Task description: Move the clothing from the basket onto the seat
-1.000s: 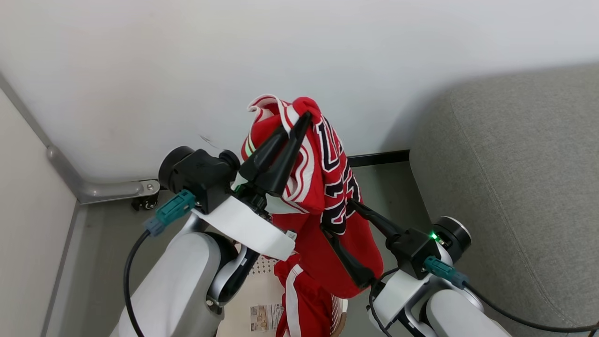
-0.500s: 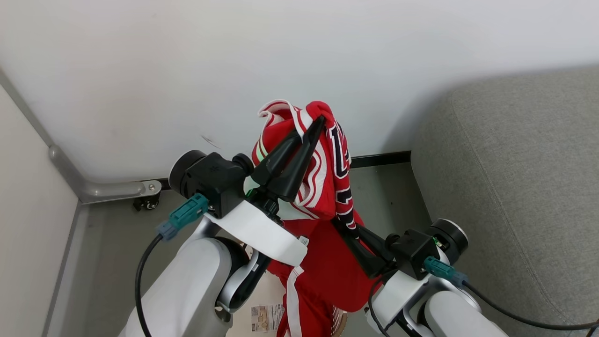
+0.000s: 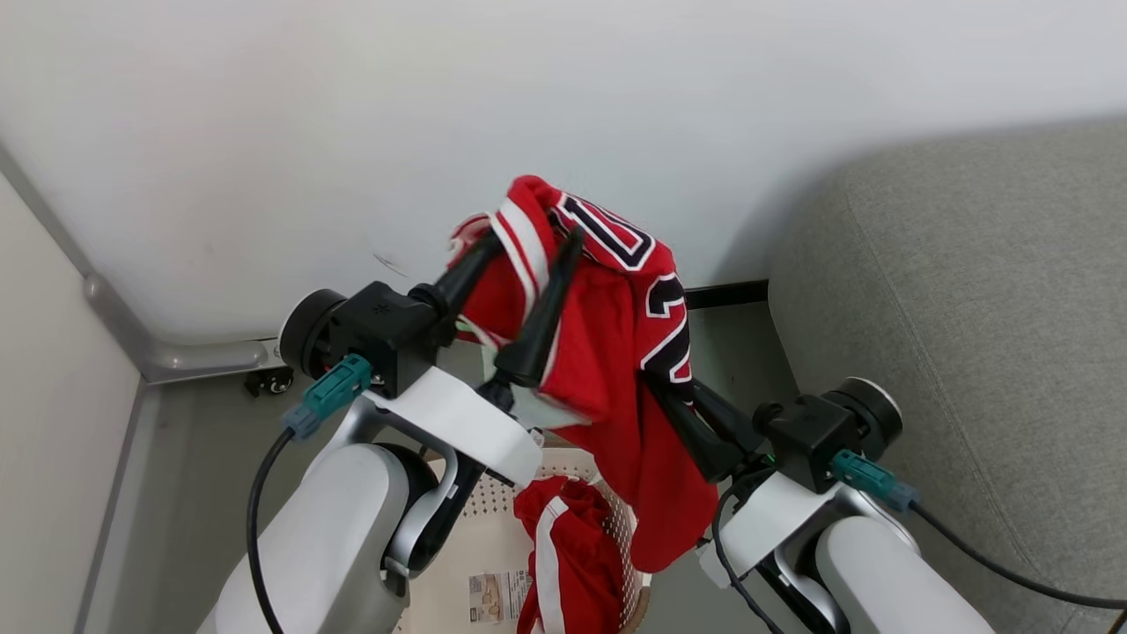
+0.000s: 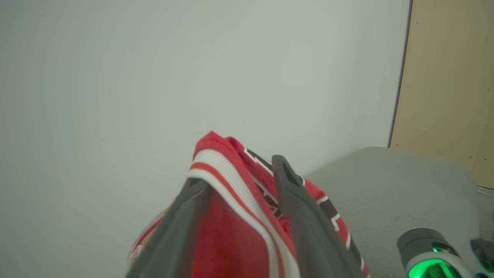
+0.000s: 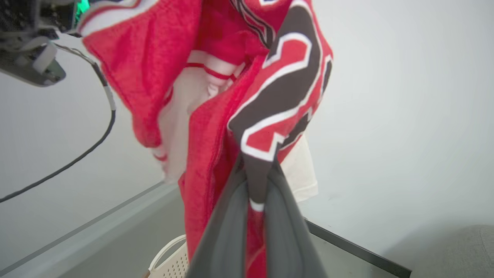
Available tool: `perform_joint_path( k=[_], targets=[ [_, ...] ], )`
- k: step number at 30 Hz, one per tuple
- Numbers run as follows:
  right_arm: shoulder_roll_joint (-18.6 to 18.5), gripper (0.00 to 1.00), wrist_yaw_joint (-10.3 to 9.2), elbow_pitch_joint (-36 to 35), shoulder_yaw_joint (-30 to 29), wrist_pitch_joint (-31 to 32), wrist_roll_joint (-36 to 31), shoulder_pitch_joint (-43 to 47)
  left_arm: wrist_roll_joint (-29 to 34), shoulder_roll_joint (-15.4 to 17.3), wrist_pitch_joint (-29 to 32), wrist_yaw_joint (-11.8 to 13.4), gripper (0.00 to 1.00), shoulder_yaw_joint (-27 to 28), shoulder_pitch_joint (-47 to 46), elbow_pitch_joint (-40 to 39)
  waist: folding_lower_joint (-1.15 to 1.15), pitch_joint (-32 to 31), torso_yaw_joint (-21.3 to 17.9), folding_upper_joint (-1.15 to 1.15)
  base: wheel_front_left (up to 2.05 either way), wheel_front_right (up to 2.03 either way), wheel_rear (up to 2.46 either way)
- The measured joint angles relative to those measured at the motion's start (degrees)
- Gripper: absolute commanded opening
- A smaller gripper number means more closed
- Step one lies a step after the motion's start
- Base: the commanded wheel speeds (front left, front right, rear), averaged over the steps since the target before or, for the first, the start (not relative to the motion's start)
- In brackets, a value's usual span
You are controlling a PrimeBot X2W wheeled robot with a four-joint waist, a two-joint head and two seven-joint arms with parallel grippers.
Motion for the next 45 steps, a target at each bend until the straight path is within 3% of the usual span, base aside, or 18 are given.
perform_joint_path(
  k=[8,33,38,45],
  targets=[
    [0.0,0.00,0.00,0.0,-3.0,0.0,-0.2,0.3,0.0,0.2,0.3,0.4,1.00,0.0,0.0,0.0,0.00,0.0,-0.2,0.00,0.00,0.00,0.00],
    [0.4,0.00,0.00,-3.0,-20.6,0.0,-2.0,2.5,0.0,1.6,2.5,0.9,1.00,0.1,1.1,-0.5,0.00,0.3,-1.4,0.00,0.00,0.00,0.00],
    [0.5,0.00,0.01,-3.2,-20.2,0.0,-1.8,2.6,0.0,1.6,2.5,0.9,1.00,0.1,1.1,-0.6,0.00,0.3,-1.4,0.00,0.00,0.00,0.00],
    [0.8,0.00,0.00,-3.4,-24.0,0.0,-2.0,3.9,0.0,1.6,2.5,0.9,1.00,0.1,1.2,-1.0,0.00,0.4,-1.3,0.00,0.00,0.00,0.00]
  ],
)
